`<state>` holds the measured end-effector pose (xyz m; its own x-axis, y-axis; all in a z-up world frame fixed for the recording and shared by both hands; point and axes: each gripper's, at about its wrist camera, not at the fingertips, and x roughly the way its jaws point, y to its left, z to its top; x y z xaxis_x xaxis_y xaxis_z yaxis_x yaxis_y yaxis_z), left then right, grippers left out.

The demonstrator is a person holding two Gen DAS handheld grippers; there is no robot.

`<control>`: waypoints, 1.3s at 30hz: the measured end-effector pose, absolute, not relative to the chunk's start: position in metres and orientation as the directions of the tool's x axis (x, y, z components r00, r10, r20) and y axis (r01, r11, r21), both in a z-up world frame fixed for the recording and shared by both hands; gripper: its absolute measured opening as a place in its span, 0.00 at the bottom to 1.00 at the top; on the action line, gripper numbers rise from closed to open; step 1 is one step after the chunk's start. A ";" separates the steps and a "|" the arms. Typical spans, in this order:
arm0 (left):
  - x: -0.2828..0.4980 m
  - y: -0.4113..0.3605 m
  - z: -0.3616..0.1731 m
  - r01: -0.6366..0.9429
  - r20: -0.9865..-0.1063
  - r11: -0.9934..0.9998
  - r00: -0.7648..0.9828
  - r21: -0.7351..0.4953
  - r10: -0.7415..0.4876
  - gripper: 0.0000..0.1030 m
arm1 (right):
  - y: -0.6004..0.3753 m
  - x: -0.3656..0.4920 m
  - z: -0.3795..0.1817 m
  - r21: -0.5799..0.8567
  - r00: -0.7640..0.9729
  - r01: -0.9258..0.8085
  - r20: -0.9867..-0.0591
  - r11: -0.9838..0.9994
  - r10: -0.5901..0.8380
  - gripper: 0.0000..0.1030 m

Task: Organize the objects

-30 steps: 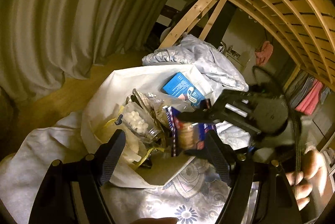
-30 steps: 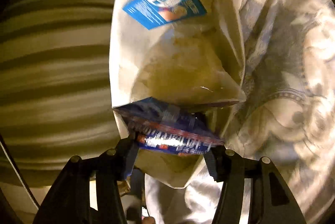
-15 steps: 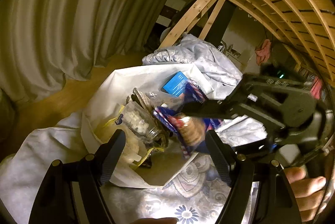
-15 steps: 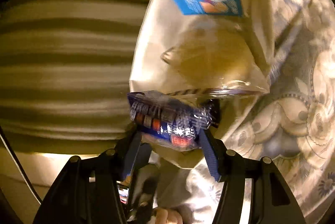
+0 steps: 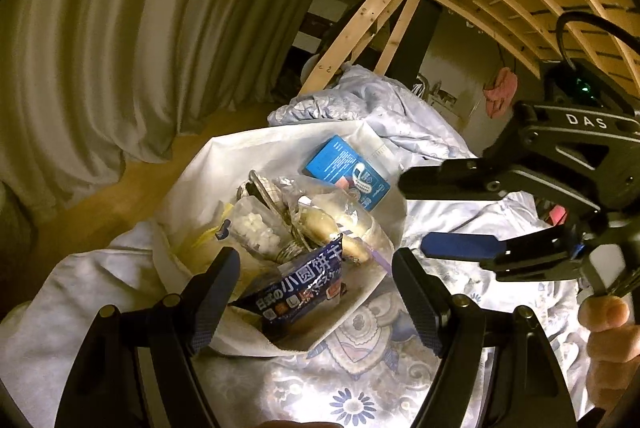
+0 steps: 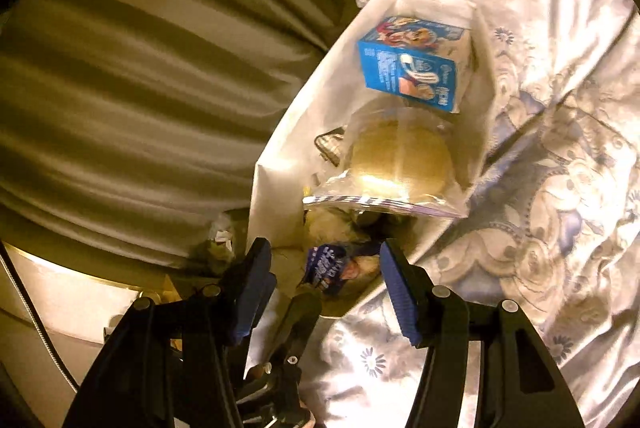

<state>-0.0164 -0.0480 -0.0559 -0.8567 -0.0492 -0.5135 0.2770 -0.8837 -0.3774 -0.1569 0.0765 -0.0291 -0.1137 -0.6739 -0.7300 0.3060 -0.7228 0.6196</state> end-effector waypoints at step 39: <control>-0.007 -0.053 -0.049 0.347 -0.675 -0.909 -0.731 -0.233 -0.106 0.75 | 0.042 -0.174 -0.069 0.604 -0.095 0.387 -0.726 -0.697 -0.681 0.49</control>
